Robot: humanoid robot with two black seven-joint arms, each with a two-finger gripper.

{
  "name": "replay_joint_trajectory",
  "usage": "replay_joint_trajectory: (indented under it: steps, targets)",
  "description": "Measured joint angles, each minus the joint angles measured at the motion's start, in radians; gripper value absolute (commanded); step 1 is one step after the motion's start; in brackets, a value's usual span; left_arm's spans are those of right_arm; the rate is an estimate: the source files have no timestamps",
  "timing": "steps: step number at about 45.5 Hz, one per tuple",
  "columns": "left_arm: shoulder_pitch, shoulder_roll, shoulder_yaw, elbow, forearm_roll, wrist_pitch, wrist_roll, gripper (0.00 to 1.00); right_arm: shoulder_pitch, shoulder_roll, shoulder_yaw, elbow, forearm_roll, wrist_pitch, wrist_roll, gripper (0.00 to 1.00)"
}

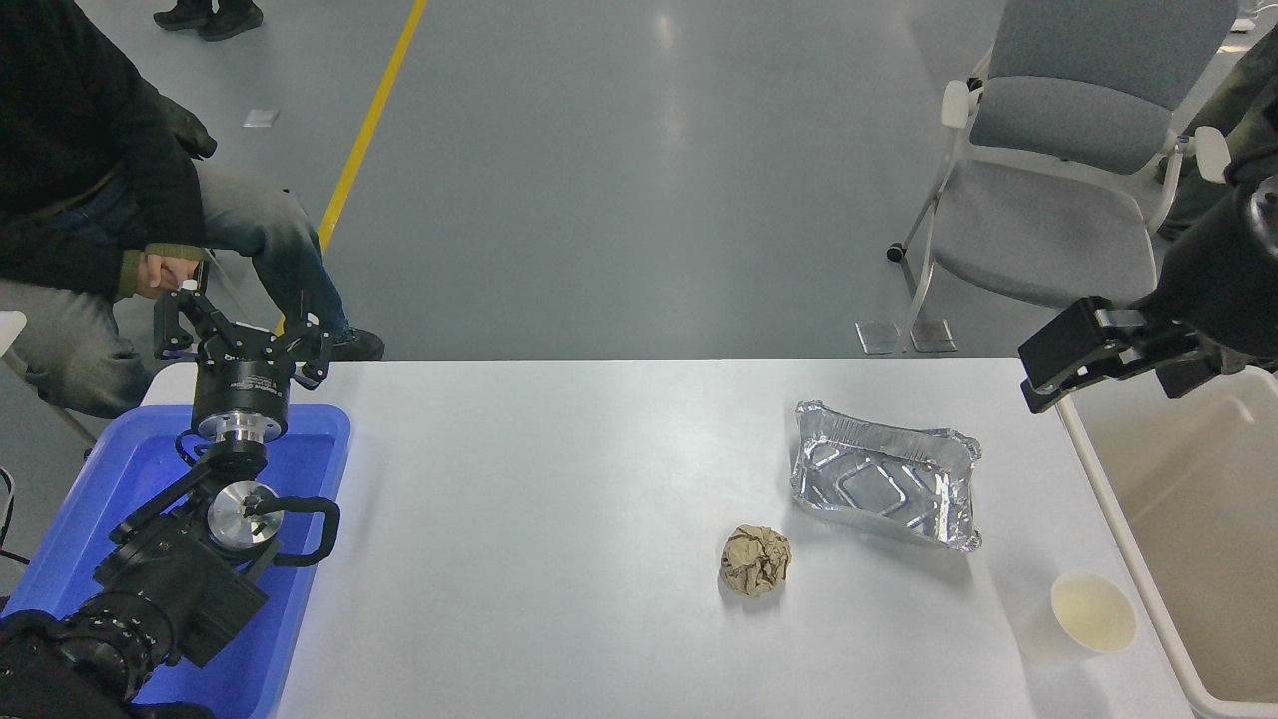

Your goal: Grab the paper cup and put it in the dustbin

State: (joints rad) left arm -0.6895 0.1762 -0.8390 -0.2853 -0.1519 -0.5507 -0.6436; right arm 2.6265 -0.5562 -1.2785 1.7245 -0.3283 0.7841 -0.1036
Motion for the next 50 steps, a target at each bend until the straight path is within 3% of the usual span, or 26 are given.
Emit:
replay_joint_trajectory:
  steps: [8, 27, 50]
  targets:
    - [0.000, 0.000, 0.001, 0.000, 0.000, 0.000, 0.000, 0.99, -0.026, -0.047, -0.029, 0.002, -0.048, 0.001, -0.006, 1.00]
    - [-0.001, 0.000, 0.003, 0.000, 0.000, 0.000, 0.000, 0.99, -0.195, -0.242, -0.062, -0.017, -0.290, -0.015, -0.009, 1.00]
    - [-0.001, 0.000, 0.003, 0.000, 0.000, 0.000, 0.000, 0.99, -0.735, -0.433, 0.256, -0.147, -0.586, -0.164, -0.005, 1.00]
